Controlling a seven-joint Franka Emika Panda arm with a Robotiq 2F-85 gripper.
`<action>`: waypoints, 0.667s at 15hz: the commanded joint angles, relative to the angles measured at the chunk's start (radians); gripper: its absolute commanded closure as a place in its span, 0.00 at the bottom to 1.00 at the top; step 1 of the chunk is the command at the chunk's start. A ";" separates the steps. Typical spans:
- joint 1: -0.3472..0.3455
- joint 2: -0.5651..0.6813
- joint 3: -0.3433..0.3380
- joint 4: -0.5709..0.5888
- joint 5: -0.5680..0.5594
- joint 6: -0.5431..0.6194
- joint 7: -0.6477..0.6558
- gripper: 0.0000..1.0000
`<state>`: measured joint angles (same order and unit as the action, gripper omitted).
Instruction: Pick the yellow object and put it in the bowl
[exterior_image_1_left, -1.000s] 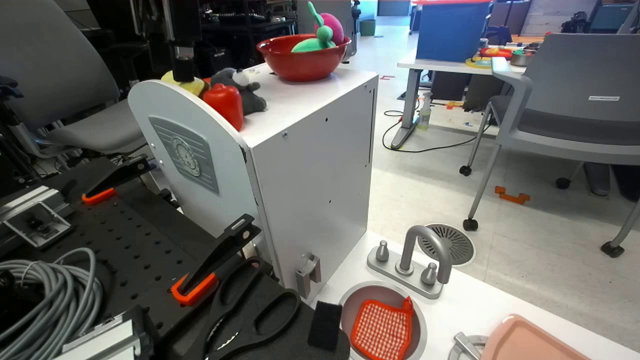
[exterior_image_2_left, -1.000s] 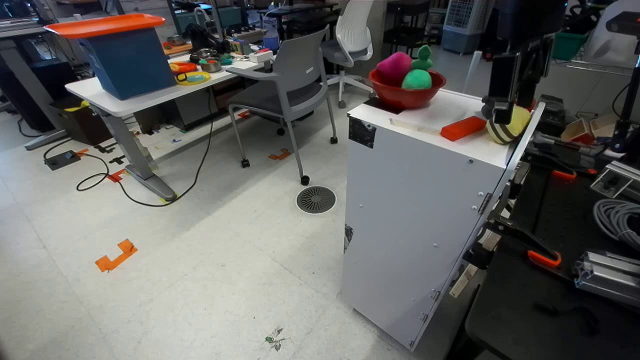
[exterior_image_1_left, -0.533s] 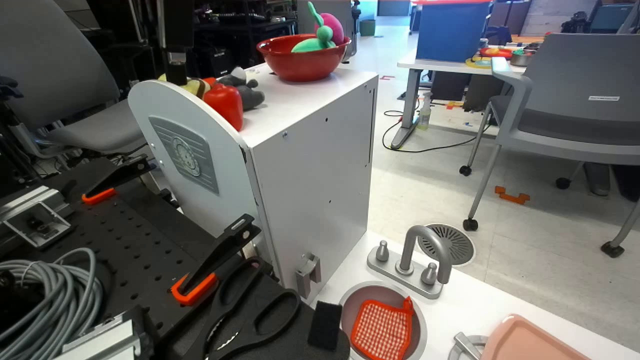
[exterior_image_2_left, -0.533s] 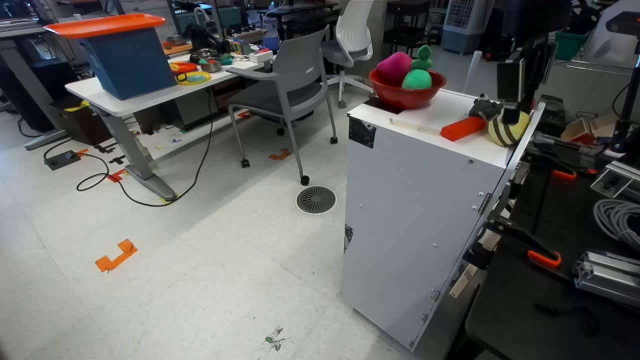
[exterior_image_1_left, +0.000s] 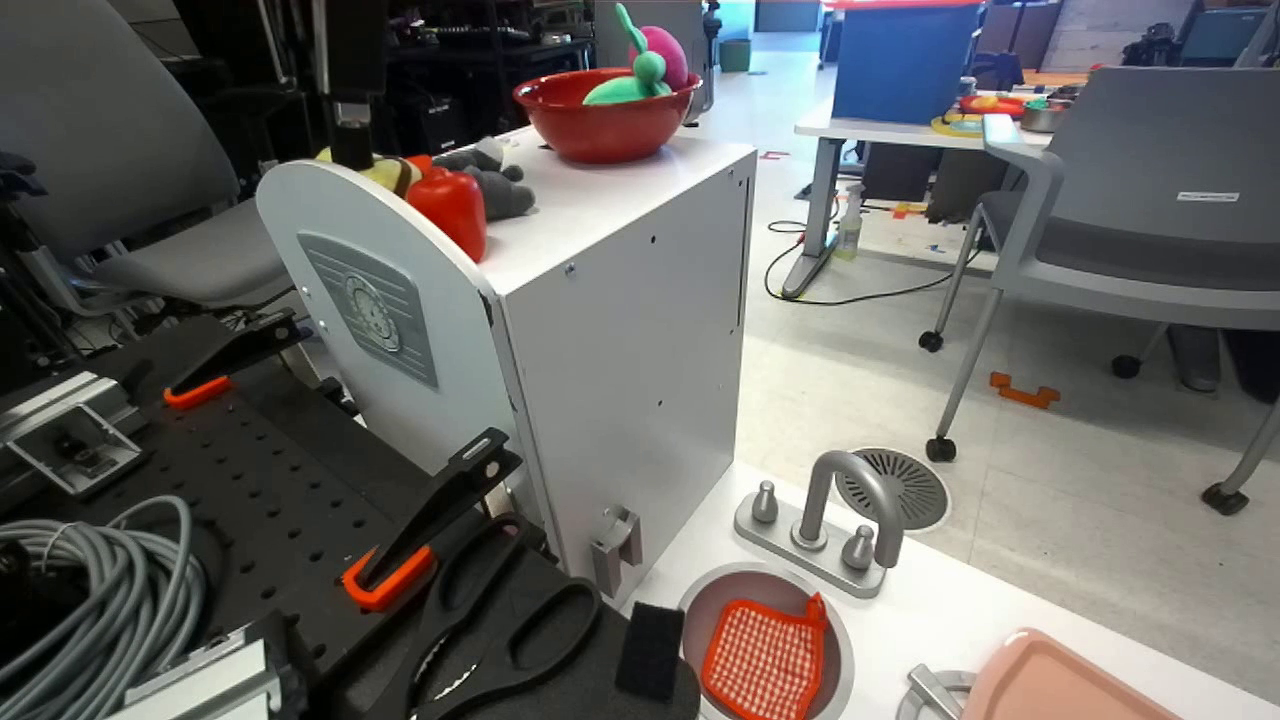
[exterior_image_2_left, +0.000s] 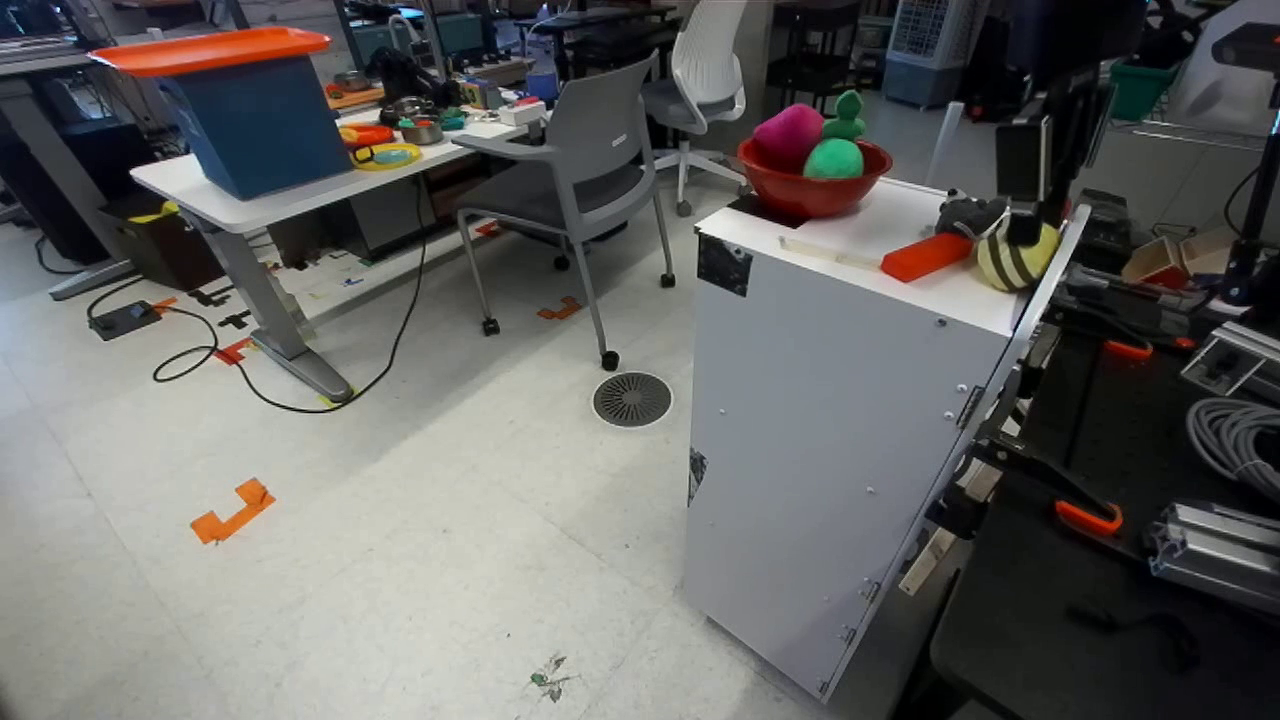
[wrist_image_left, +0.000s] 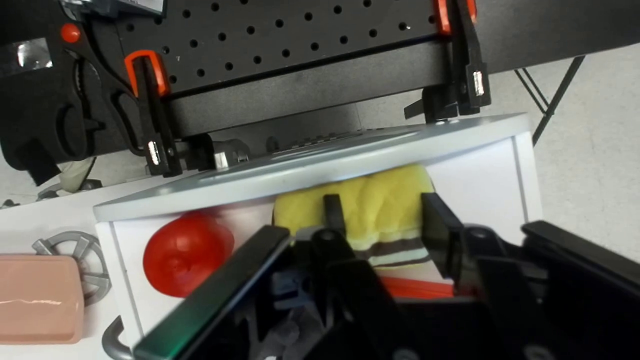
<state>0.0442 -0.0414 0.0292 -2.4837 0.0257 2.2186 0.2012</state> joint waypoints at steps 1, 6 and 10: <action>-0.011 -0.041 -0.002 -0.028 0.005 0.010 0.001 0.85; -0.020 -0.086 -0.005 -0.051 0.005 0.018 0.014 1.00; -0.032 -0.123 -0.008 -0.068 0.007 0.018 0.013 0.99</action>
<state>0.0218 -0.1117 0.0247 -2.5168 0.0256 2.2188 0.2075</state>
